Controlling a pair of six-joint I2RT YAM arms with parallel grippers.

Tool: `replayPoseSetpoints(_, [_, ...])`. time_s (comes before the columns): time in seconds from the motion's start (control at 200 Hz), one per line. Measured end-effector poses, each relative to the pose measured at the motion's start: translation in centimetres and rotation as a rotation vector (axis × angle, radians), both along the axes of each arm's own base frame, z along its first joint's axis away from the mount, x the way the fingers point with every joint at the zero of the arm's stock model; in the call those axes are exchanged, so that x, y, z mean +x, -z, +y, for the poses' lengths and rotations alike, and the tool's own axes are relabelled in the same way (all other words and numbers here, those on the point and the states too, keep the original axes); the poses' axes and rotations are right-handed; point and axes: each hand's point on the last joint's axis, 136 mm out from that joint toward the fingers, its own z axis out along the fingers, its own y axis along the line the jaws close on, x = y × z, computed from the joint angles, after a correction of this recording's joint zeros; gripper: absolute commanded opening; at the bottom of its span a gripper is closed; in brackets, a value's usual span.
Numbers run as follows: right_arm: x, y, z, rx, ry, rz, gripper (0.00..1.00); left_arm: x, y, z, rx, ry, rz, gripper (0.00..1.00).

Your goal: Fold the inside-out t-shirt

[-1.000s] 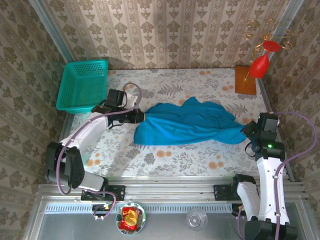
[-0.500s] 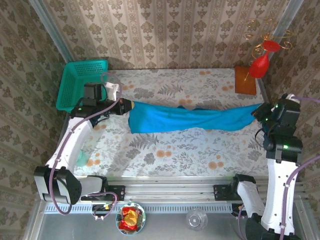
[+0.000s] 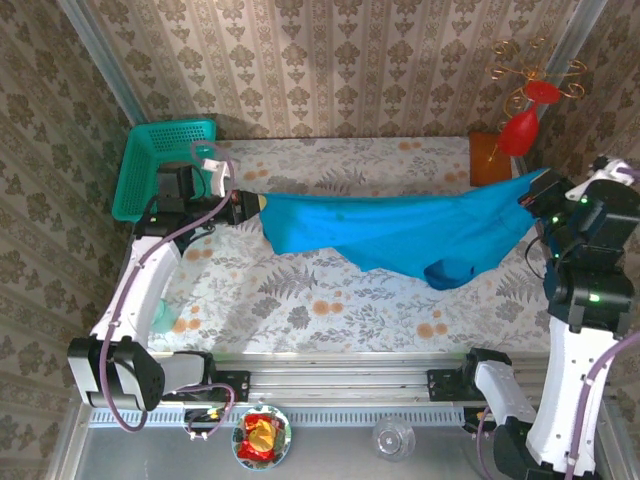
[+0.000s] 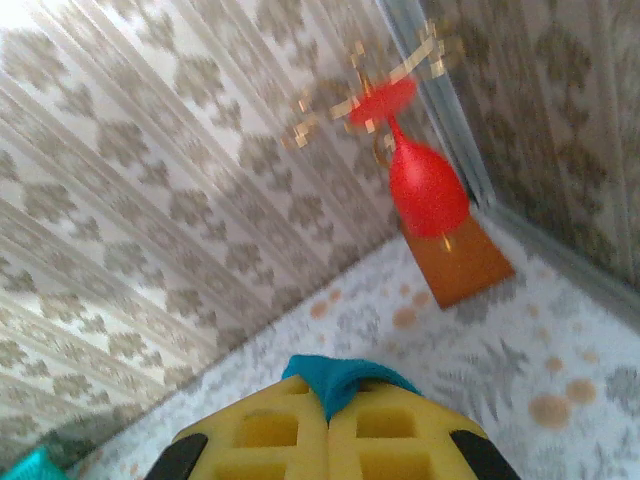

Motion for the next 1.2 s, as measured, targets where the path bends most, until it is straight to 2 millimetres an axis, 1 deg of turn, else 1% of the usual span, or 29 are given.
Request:
replayPoseSetpoints(0.065, [1.3,5.0,0.2,0.058,-0.021,0.097,0.0,-0.2,1.1,-0.2,-0.001,0.003,0.02,0.06])
replayPoseSetpoints(0.095, [1.8,7.9,0.3,0.089,-0.03,0.154,0.0,-0.4,1.9,-0.5,0.004,0.006,0.036,0.06])
replayPoseSetpoints(0.13, [2.1,11.0,0.5,0.122,-0.035,0.213,0.0,-0.8,3.4,-0.8,0.012,0.012,0.064,0.07])
replayPoseSetpoints(0.16, [2.2,14.2,0.7,0.154,-0.042,0.28,0.0,-1.4,4.7,-1.3,0.019,0.025,0.092,0.07])
replayPoseSetpoints(0.17, [2.1,14.9,0.7,0.161,-0.042,0.296,0.0,-1.6,5.2,-1.5,0.022,0.03,0.106,0.07])
replayPoseSetpoints(0.185, [2.1,16.7,0.8,0.18,-0.044,0.335,0.0,-2.0,6.0,-1.7,0.025,0.039,0.126,0.08])
replayPoseSetpoints(0.195, [2.0,17.3,0.9,0.186,-0.045,0.348,0.0,-2.2,6.5,-1.9,0.028,0.043,0.138,0.08])
replayPoseSetpoints(0.22, [1.7,19.7,1.1,0.211,-0.045,0.401,0.0,-2.9,7.9,-2.4,0.035,0.059,0.172,0.08])
replayPoseSetpoints(0.23, [1.6,20.2,1.2,0.216,-0.046,0.412,0.0,-3.0,8.3,-2.5,0.037,0.061,0.182,0.09])
replayPoseSetpoints(0.245, [1.3,21.5,1.3,0.23,-0.046,0.442,0.0,-3.4,9.2,-2.7,0.043,0.07,0.206,0.09])
replayPoseSetpoints(0.28, [0.8,23.4,1.5,0.25,-0.048,0.486,0.0,-4.3,10.9,-3.3,0.057,0.088,0.251,0.1])
replayPoseSetpoints(0.345, [0.2,25.6,1.8,0.271,-0.049,0.534,0.0,-5.7,13.5,-4.1,0.085,0.113,0.328,0.13])
replayPoseSetpoints(0.385, [0.1,26.1,1.9,0.275,-0.049,0.546,0.0,-6.5,14.8,-4.4,0.103,0.126,0.363,0.15])
replayPoseSetpoints(0.425, [0.1,26.3,1.9,0.275,-0.049,0.546,0.0,-7.0,15.5,-4.7,0.118,0.133,0.383,0.19])
replayPoseSetpoints(0.475, [0.3,26.1,1.9,0.273,-0.052,0.535,0.0,-7.3,15.9,-4.8,0.131,0.133,0.396,0.24])
replayPoseSetpoints(0.545, [0.6,25.9,1.9,0.271,-0.056,0.52,0.0,-7.3,15.9,-4.9,0.142,0.13,0.388,0.29])
replayPoseSetpoints(0.675, [0.9,25.6,1.8,0.267,-0.058,0.505,0.0,-7.3,15.6,-5.0,0.166,0.121,0.378,0.32])
replayPoseSetpoints(0.76, [0.9,25.6,1.9,0.268,-0.06,0.504,0.0,-7.2,15.0,-5.3,0.171,0.127,0.358,0.33])
replayPoseSetpoints(0.845, [0.9,25.6,1.9,0.271,-0.065,0.504,0.0,-7.3,14.9,-5.5,0.186,0.126,0.354,0.33])
replayPoseSetpoints(0.94, [0.9,25.6,2.0,0.273,-0.067,0.504,0.0,-7.1,15.8,-5.3,0.226,0.105,0.378,0.34])
replayPoseSetpoints(1.035, [0.9,25.6,2.1,0.274,-0.07,0.504,0.0,-6.9,17.2,-5.1,0.262,0.086,0.425,0.39])
replayPoseSetpoints(1.105, [0.9,25.6,2.1,0.274,-0.07,0.504,0.0,-7.2,18.2,-5.0,0.293,0.065,0.468,0.4])
replayPoseSetpoints(1.2, [0.8,25.4,2.1,0.273,-0.071,0.5,0.0,-7.8,18.5,-5.4,0.308,0.068,0.489,0.4])
